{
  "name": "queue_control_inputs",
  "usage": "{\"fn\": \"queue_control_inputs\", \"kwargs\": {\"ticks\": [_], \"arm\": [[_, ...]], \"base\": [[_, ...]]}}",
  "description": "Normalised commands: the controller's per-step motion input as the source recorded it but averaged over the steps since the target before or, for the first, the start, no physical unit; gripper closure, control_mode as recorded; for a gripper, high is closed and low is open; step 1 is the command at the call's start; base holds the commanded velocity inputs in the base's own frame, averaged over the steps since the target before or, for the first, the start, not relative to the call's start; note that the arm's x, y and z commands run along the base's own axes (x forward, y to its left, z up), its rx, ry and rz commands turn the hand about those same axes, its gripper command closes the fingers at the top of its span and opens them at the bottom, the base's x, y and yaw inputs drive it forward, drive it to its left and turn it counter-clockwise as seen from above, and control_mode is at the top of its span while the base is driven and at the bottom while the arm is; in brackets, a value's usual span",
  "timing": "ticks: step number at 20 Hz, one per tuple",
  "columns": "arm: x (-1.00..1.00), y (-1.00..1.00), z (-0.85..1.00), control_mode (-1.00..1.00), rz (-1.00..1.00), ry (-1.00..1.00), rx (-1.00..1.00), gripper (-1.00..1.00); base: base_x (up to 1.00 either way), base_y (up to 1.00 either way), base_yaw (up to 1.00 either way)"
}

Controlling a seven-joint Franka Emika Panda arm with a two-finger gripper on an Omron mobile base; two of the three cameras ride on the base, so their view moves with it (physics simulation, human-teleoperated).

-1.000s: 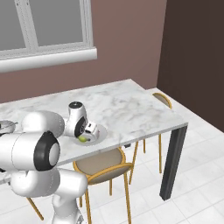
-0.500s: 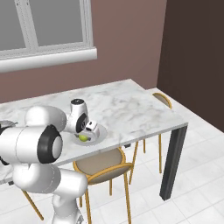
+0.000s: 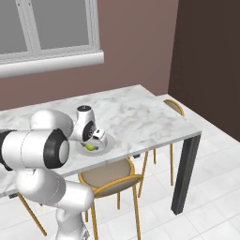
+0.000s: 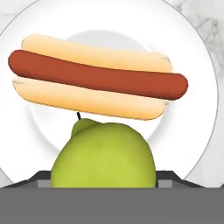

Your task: Pick up the pear and orange from the fridge and place one fruit on each plate on the dining counter.

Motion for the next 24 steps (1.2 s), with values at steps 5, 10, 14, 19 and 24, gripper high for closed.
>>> {"fn": "queue_control_inputs", "kwargs": {"ticks": [5,10,14,19,24], "arm": [[0.01,0.00,0.00,-1.00,0.00,0.01,0.00,-1.00],[0.00,0.00,0.00,-1.00,0.00,0.01,0.00,-1.00],[-0.04,0.00,0.05,-1.00,0.00,-0.02,0.00,-1.00],[-0.58,0.00,0.66,-1.00,0.00,-0.11,0.01,-1.00],[-0.99,-0.04,0.86,-1.00,0.00,-0.16,0.02,-1.00]], "base": [[0.00,0.00,0.00],[0.00,0.00,0.00],[0.00,0.00,0.00],[0.00,0.00,0.00],[0.00,0.00,0.00]]}}
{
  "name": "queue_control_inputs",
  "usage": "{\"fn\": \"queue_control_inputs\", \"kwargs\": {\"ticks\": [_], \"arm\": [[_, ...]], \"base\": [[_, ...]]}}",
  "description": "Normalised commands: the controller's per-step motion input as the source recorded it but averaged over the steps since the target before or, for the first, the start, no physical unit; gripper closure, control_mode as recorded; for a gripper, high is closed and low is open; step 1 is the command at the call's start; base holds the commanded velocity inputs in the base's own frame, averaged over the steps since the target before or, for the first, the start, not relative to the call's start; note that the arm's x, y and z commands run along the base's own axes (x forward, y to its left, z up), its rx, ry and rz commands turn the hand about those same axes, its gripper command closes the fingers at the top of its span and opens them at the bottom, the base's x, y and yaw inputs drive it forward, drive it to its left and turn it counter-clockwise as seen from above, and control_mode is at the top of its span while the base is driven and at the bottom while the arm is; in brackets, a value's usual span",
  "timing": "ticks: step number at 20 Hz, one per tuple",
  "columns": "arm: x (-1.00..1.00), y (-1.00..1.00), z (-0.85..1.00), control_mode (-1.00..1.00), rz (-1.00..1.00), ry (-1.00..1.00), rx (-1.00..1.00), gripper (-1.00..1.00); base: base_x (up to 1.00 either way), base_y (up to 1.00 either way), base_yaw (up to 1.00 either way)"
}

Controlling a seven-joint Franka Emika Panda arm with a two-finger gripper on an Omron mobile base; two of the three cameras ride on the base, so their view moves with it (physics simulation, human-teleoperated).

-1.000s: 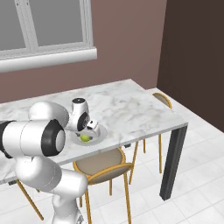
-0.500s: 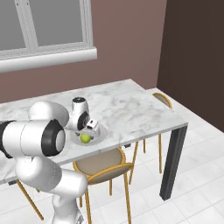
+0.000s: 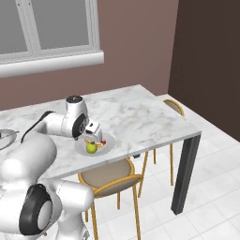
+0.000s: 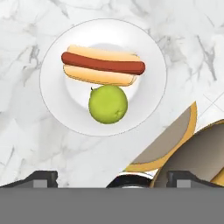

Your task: Pick up the pear and orange from the fridge and place one fruit on each plate on the dining counter.

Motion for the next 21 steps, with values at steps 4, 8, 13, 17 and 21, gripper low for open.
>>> {"fn": "queue_control_inputs", "kwargs": {"ticks": [4,8,13,17,21], "arm": [[-1.00,-0.07,0.89,-1.00,0.00,-0.12,0.00,-1.00],[-1.00,-0.11,0.87,-1.00,0.00,-0.05,0.00,-1.00],[-1.00,-0.11,0.78,-1.00,0.00,-0.07,0.00,-1.00],[-0.87,-0.10,0.97,-1.00,0.00,-0.08,0.00,-1.00],[-0.55,-0.04,0.94,-1.00,0.00,-0.05,0.00,-1.00]], "base": [[0.00,0.00,0.00],[0.00,0.00,0.00],[0.00,0.00,0.00],[0.00,0.00,0.00],[0.00,0.00,0.00]]}}
